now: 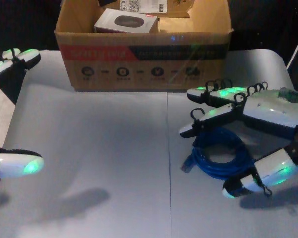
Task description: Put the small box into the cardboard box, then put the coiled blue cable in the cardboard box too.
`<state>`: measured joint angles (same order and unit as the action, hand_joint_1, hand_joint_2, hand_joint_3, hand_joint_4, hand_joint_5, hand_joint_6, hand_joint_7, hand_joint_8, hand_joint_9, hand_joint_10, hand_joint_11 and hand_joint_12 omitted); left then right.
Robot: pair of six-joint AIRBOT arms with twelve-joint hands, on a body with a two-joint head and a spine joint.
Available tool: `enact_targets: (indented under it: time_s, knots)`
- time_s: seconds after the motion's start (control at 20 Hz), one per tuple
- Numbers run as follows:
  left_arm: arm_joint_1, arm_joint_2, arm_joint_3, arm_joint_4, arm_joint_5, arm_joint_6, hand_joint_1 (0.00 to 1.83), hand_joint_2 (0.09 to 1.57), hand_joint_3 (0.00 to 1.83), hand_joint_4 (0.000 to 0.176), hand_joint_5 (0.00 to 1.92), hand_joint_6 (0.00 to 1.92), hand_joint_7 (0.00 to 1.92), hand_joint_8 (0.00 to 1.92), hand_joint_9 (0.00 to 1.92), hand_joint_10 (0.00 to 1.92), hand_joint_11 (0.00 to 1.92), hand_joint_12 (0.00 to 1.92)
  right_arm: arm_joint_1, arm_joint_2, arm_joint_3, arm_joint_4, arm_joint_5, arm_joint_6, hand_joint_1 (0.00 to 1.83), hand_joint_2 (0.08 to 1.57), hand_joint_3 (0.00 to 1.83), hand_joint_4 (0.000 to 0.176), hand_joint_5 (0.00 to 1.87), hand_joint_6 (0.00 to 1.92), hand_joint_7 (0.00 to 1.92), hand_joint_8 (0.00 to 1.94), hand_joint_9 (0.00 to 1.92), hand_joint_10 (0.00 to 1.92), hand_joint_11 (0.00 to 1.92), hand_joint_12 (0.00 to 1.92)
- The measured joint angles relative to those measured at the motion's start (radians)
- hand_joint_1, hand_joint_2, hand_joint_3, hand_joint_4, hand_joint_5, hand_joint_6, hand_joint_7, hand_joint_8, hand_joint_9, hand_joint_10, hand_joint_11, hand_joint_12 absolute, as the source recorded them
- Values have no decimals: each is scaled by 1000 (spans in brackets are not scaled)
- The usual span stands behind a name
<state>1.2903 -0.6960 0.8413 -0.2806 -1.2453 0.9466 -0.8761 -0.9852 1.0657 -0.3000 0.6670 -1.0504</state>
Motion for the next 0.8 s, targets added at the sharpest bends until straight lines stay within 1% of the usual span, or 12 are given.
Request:
enact_targets:
  time_s: [0.1, 0.2, 0.35, 0.45, 0.5, 0.55, 0.6, 0.7, 0.8]
  knots:
    - [0, -7, 0, -2, 2, -1, 542, 829, 3, 176, 0, 0, 0, 0, 0, 0, 30, 20, 0, -25, 13, -20, -27, 0, 1008, 758, 0, 176, 0, 0, 0, 0, 3, 1, 5, 33]
    - [0, -11, 0, 5, 2, -7, 536, 830, 1, 176, 0, 0, 0, 0, 0, 0, 0, 10, 0, -42, 29, -18, -49, 0, 975, 786, 9, 176, 0, 0, 0, 0, 11, 3, 22, 51]
    - [0, -11, 0, -3, 1, -8, 536, 842, 6, 176, 0, 0, 0, 0, 0, 0, 22, 15, 6, -67, 69, -10, -98, 0, 984, 801, 8, 176, 0, 0, 0, 0, 0, 0, 25, 62]
    - [0, -12, 0, 2, 1, -9, 504, 855, 8, 176, 0, 0, 0, 0, 0, 0, 23, 18, 6, -76, 82, 6, -114, 0, 968, 814, 8, 176, 27, 8, 0, 0, 20, 7, 140, 128]
    - [1, -13, 0, 0, 0, -12, 510, 856, 7, 176, 0, 0, 0, 0, 0, 0, 17, 16, 6, -77, 82, 19, -114, 0, 916, 839, 2, 176, 86, 3, 0, 0, 55, 1, 131, 274]
    - [3, -13, 0, 0, 0, -13, 511, 856, 7, 176, 0, 0, 0, 0, 0, 0, 16, 16, 7, -77, 83, 26, -111, 0, 913, 841, 0, 176, 97, 0, 0, 0, 59, 0, 78, 409]
    - [4, -13, 0, 0, 1, -16, 505, 852, 3, 176, 0, 0, 0, 0, 0, 0, 10, 14, 7, -77, 85, 27, -109, 0, 901, 844, 2, 176, 158, 8, 2, 1, 74, 3, 2, 607]
    - [11, -13, 0, 0, 2, -16, 521, 851, 1, 176, 0, 0, 0, 0, 0, 0, 9, 16, 8, -75, 85, 27, -98, 0, 882, 846, 0, 176, 129, 1, 0, 0, 30, 9, 0, 413]
    - [10, -13, 0, 0, 3, -20, 551, 856, 3, 176, 0, 0, 0, 0, 0, 0, 0, 12, 8, -72, 87, 26, -101, 0, 915, 840, 0, 176, 164, 8, 0, 0, 33, 5, 0, 396]
